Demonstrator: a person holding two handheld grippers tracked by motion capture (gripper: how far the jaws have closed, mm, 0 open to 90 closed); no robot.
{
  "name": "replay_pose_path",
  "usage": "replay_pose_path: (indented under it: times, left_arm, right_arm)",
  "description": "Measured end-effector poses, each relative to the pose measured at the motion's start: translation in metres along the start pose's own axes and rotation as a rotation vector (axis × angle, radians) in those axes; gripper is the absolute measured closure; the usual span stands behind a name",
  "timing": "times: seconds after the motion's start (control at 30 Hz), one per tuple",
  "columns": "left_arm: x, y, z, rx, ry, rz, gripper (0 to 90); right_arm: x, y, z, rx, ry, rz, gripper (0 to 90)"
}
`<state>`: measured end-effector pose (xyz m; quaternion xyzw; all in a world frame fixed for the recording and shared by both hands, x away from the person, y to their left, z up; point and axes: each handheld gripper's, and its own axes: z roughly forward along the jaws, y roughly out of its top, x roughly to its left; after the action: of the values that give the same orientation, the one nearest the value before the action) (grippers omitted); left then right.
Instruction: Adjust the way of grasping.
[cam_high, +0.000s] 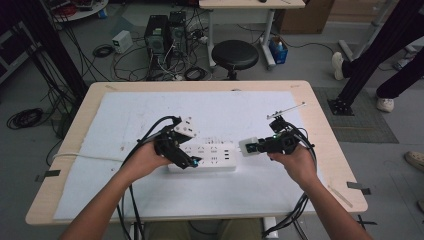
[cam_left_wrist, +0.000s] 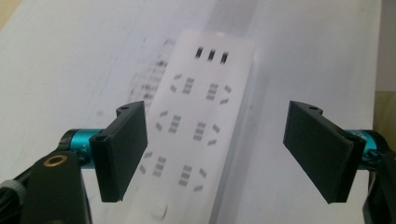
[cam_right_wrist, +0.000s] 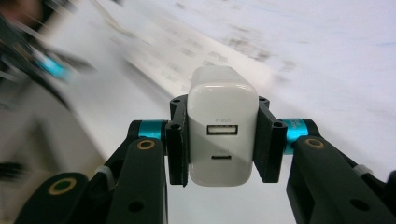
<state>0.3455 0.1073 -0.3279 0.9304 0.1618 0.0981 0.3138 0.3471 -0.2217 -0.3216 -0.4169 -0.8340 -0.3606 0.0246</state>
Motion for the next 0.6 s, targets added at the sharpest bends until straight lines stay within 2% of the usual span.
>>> replay_pose_path:
  times: [0.07,0.23,0.3,0.4,0.43,0.53,0.6]
  left_arm:
    - [0.006,-0.008,-0.006,0.029,-0.002,-0.026,21.8]
    - [0.021,-0.027,-0.021,0.145,-0.013,-0.074,21.8]
    - [0.025,-0.035,-0.026,0.166,-0.014,-0.105,21.8]
    - [0.032,-0.044,-0.035,0.209,-0.018,-0.117,21.8]
    - [0.033,-0.047,-0.037,0.213,-0.015,-0.136,21.8]
    - [0.040,-0.055,-0.046,0.246,0.008,-0.142,21.8]
    - [0.044,-0.060,-0.052,0.258,0.025,-0.156,21.8]
  right_arm:
    - [-0.002,-0.001,-0.006,0.018,-0.044,-0.039,62.4]
    - [-0.010,0.000,-0.021,0.079,-0.129,-0.108,62.4]
    - [-0.012,0.001,-0.025,0.112,-0.157,-0.134,62.3]
    - [-0.014,0.002,-0.031,0.152,-0.184,-0.149,62.3]
    - [-0.015,0.003,-0.033,0.163,-0.192,-0.156,62.3]
    - [-0.018,0.004,-0.040,0.199,-0.215,-0.168,62.3]
    - [-0.020,0.005,-0.046,0.220,-0.238,-0.192,62.3]
